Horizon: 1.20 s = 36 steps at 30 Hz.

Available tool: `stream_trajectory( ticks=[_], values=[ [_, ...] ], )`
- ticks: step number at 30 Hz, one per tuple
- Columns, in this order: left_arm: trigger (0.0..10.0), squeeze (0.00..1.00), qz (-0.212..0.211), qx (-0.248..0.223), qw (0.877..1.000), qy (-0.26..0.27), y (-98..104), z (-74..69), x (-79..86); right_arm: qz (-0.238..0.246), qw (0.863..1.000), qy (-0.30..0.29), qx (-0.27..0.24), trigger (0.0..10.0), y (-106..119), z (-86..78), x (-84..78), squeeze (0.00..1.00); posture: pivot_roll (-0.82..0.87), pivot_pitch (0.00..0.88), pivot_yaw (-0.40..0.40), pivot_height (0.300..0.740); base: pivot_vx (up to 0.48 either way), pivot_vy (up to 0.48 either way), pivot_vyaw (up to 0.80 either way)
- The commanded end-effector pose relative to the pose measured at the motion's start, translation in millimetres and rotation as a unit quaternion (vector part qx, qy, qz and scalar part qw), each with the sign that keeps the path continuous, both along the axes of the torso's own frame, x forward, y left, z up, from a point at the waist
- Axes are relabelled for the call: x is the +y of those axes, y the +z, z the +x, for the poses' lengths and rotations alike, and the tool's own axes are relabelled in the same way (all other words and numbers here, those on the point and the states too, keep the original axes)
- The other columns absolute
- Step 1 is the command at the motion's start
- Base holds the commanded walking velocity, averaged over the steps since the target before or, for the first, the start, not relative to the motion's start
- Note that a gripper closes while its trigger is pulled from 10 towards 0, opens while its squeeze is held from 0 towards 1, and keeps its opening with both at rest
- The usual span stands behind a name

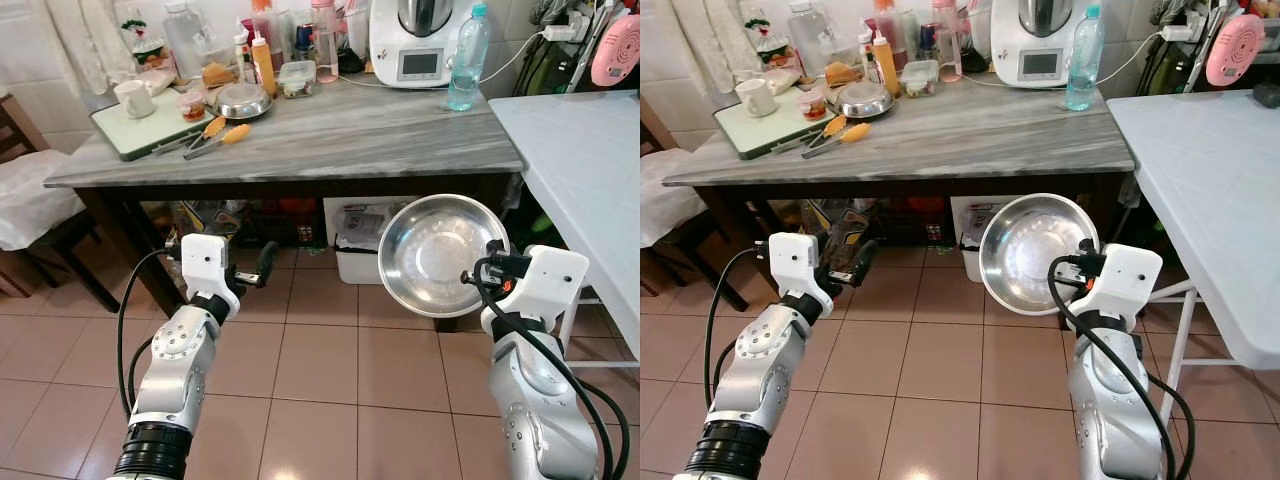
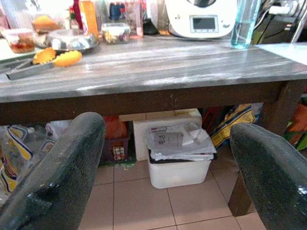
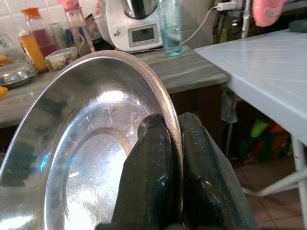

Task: Setting the table

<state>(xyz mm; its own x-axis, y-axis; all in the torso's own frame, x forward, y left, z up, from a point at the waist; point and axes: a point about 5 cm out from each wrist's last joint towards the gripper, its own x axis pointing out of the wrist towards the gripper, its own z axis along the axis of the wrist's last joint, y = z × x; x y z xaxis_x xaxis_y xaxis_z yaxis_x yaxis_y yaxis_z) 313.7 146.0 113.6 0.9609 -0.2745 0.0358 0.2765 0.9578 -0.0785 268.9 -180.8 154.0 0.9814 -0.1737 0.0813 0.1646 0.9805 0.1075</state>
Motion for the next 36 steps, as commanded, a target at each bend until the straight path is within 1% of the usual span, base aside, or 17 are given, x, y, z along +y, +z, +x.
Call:
stream_trajectory(
  ticks=[1, 8, 13, 20, 25, 28, 29, 36],
  values=[
    [10.0, 0.00, 0.005, -0.008, 1.000, -0.003, 3.3, 1.1, 1.4, 0.005, 1.000, 0.011, -0.014, 10.0, 8.0, 2.6, 4.9, 0.00, -0.12, 0.000, 0.109, 0.740, 0.480, 0.000, 0.00],
    [10.0, 0.00, 0.001, -0.005, 1.000, -0.025, -0.3, -3.3, -8.6, 0.014, 1.000, 0.008, -0.015, 10.0, 7.6, 3.4, 5.8, 0.00, -0.12, 0.000, 0.110, 0.740, 0.480, 0.000, 0.00],
    [10.0, 0.00, 0.002, -0.007, 1.000, -0.030, 1.2, -3.2, -11.0, 0.017, 1.000, 0.011, -0.015, 10.0, 7.6, 5.0, 6.6, 0.00, -0.12, 0.000, 0.108, 0.740, 0.480, 0.000, 0.00],
    [10.0, 0.00, 0.007, -0.009, 0.999, -0.035, 3.2, -3.9, -9.5, 0.027, 0.999, 0.016, -0.016, 10.0, 7.0, 5.3, 8.4, 0.00, -0.10, 0.000, 0.117, 0.740, 0.480, 0.000, 0.00],
    [10.0, 0.00, 0.010, -0.007, 0.999, -0.035, 3.1, -4.7, -7.5, 0.035, 0.999, 0.037, -0.007, 10.0, 2.1, 4.4, 16.3, 0.00, -0.10, 0.000, 0.121, 0.740, 0.480, 0.000, 0.00],
    [10.0, 0.00, 0.012, -0.008, 0.999, -0.039, 4.4, -4.8, -7.5, 0.045, 0.997, 0.056, -0.006, 10.0, 1.1, 4.7, 23.1, 0.00, -0.09, 0.002, 0.127, 0.740, 0.480, 0.000, 0.00],
    [10.0, 0.00, 0.013, -0.008, 0.999, -0.040, 5.1, -4.6, -7.5, 0.057, 0.996, 0.064, -0.005, 10.0, 0.6, 5.4, 26.3, 0.00, -0.09, 0.002, 0.127, 0.740, 0.480, 0.000, 0.00],
    [10.0, 0.00, 0.015, -0.007, 0.999, -0.039, 4.9, -4.4, -6.4, 0.077, 0.993, 0.093, -0.012, 10.0, 4.0, 7.4, 39.1, 0.00, -0.09, 0.000, 0.126, 0.740, 0.480, 0.000, 0.00]
  ],
)
